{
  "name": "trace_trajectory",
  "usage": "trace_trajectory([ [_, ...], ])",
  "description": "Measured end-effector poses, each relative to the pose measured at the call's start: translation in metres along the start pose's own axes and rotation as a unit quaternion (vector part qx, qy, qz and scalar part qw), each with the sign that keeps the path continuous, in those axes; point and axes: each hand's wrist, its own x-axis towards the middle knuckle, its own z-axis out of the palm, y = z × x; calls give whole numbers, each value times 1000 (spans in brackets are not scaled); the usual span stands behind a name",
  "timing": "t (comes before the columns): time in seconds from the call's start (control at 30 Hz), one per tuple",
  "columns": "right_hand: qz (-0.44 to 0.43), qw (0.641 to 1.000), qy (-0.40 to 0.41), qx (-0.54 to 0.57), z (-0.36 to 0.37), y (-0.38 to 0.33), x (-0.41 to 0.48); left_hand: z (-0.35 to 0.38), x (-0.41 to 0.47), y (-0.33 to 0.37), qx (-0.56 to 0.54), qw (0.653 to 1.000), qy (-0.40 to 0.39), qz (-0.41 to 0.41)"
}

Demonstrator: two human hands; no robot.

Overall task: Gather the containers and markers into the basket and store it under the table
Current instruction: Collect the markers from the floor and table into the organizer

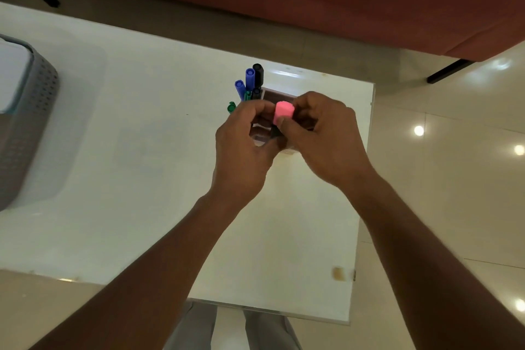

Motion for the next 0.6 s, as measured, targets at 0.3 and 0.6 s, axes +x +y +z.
trace_trajectory([
  [0.3, -42, 985, -62, -154, 26, 5, 13, -3, -16, -42, 32, 998, -30, -39],
  [0.6, -11, 969, -78, -236, 53, 21, 8, 2, -18, -55, 54, 996, -51, -47],
])
